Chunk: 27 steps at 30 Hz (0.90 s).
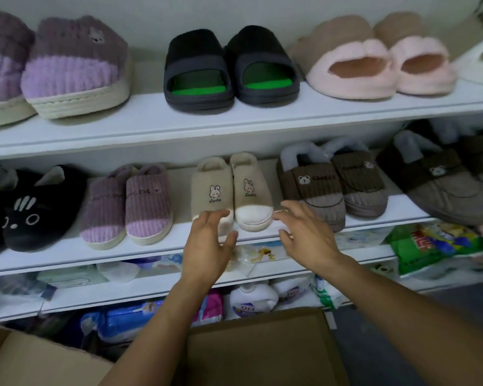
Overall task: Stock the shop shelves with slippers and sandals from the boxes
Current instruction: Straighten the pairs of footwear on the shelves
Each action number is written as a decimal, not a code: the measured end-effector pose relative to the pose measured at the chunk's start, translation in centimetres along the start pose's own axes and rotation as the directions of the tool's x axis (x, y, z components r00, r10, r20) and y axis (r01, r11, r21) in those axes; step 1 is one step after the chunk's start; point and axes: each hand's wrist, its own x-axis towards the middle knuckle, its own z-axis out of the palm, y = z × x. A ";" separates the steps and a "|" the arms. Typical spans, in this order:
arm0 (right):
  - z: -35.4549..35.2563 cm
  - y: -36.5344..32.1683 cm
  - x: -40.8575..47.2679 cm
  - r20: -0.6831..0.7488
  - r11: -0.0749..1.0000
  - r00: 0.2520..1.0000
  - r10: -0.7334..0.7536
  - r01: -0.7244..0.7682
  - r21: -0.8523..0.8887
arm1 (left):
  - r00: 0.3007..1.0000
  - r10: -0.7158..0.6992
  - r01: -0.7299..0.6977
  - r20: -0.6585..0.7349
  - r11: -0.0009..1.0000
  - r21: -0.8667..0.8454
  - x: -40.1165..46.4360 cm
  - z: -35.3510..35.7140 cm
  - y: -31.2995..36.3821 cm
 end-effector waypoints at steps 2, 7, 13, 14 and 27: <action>-0.7 1.7 -0.7 -0.001 1.000 1.000 0.012 -0.012 -0.022 | 0.999 0.046 -0.046 0.011 0.999 -0.023 -0.9 0.8 1.6; -3.1 6.9 -1.2 -0.009 0.991 0.994 0.111 -0.111 -0.071 | 0.963 0.230 -0.236 0.140 0.971 0.028 -1.8 4.9 6.1; -5.5 14.8 -0.1 0.093 0.964 0.969 0.231 -0.215 -0.154 | 0.969 0.164 -0.175 0.184 0.983 0.046 1.1 11.1 11.7; -5.6 16.0 0.1 0.130 0.960 0.962 0.241 -0.217 -0.176 | 0.970 0.147 -0.165 0.193 0.983 0.081 1.6 12.2 12.5; -5.6 23.8 3.5 0.298 0.977 0.952 -0.068 0.125 -0.174 | 0.988 -0.155 0.145 0.024 0.961 0.234 4.4 18.6 15.7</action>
